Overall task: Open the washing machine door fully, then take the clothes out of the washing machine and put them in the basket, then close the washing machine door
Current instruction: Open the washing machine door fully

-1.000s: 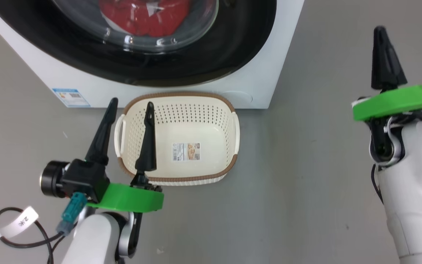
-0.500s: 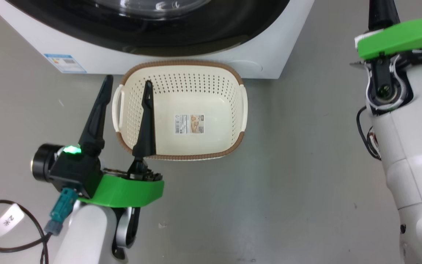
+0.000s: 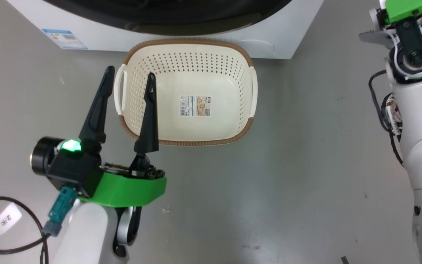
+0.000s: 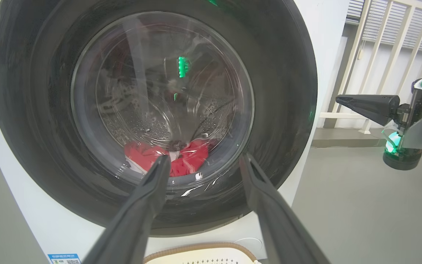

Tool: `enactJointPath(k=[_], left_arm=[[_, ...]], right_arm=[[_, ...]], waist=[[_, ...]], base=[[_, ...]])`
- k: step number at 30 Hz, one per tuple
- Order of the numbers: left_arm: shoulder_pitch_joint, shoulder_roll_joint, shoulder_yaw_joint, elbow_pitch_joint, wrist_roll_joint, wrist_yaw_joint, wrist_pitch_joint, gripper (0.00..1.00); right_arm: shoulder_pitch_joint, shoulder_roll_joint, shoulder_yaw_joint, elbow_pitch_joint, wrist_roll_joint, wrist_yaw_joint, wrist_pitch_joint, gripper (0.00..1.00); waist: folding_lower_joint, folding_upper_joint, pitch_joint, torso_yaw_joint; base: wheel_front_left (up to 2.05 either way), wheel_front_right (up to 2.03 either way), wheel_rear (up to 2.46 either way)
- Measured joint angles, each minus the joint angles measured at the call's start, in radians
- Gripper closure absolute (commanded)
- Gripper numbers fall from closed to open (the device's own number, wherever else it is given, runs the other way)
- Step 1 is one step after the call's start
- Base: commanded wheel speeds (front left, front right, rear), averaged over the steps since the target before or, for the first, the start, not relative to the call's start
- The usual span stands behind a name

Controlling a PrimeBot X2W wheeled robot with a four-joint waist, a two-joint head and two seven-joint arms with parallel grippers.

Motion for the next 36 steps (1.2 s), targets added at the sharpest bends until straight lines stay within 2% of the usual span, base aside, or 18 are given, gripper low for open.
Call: enactJointPath(k=[1,5,14,30,36], left_arm=[[0.0,0.0,-0.002,0.0,0.0,0.0,0.0,0.0],[-0.001,0.0,-0.004,0.0,0.0,0.0,0.0,0.0],[-0.012,0.0,-0.012,-0.003,0.0,0.0,0.0,0.0],[-0.022,0.0,-0.041,-0.005,-0.016,0.003,0.0,0.0],[-0.034,-0.001,-0.045,-0.003,-0.017,0.02,0.0,0.0]], right_arm=[[-0.011,-0.008,0.001,-0.009,0.037,0.0,0.049,1.0],[-0.043,-0.038,0.001,-0.012,0.089,0.0,0.134,1.0],[-0.11,-0.08,0.017,0.032,0.121,0.0,0.241,1.0],[-0.212,-0.091,0.034,0.102,0.121,0.0,0.277,1.0],[-0.234,-0.098,0.041,0.119,0.122,0.0,0.308,1.0]], waist=[[0.0,0.0,0.006,0.005],[0.0,0.0,0.017,0.012],[0.0,0.0,0.043,0.034],[0.0,0.0,0.09,0.082],[0.0,0.0,0.1,0.095]], base=[[0.0,0.0,0.0],[0.0,0.0,0.0],[0.0,0.0,0.0],[0.0,0.0,0.0],[0.0,0.0,0.0]])
